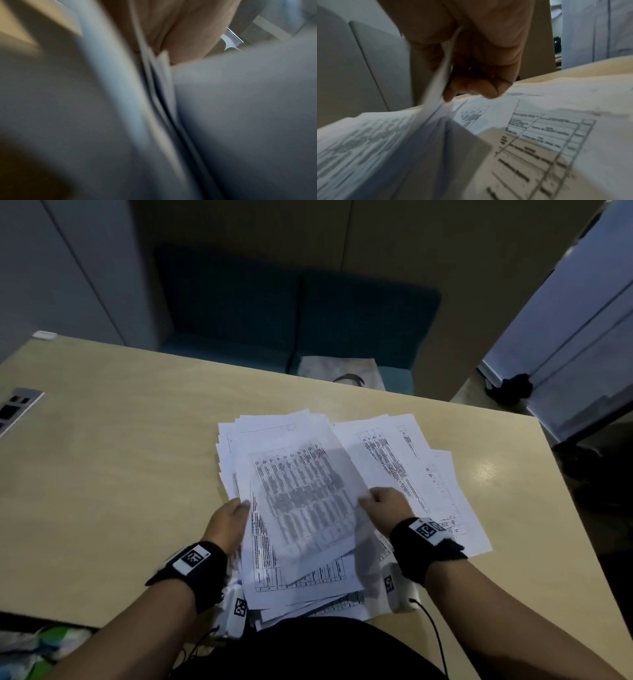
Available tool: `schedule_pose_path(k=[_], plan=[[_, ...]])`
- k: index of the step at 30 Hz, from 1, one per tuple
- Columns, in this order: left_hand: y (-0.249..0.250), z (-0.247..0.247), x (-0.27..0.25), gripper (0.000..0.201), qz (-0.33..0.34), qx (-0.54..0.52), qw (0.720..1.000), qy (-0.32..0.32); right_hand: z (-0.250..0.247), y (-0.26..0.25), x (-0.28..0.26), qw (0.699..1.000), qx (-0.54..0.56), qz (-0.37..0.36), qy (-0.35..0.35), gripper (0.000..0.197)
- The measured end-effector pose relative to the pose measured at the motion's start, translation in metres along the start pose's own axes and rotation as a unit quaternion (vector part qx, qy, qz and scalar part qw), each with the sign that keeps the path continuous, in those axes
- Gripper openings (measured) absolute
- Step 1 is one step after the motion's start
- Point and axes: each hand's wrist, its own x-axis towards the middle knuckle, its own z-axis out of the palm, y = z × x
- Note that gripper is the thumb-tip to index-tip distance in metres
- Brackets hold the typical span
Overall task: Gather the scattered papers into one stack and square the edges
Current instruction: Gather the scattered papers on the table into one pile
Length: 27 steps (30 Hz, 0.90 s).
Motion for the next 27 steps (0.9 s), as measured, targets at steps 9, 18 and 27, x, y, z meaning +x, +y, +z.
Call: schedule_pose_path(k=[9,18,27], plan=[[-0.005,0.000,-0.007,0.091,0.006,-0.121,0.993,0.014,0.025,-0.004,-0.010,0.981,-0.083,-0.060,-0.166,0.035],[-0.011,-0.043,-0.005,0.066,-0.031,-0.211,0.977,0.012,-0.023,0.048,0.036,0.981,-0.151,0.121,0.013,0.098],[-0.025,-0.056,-0.005,0.074,-0.076,-0.199,0.977,-0.021,-0.015,0.035,0.047,0.994,0.006,0.107,-0.019,0.044]])
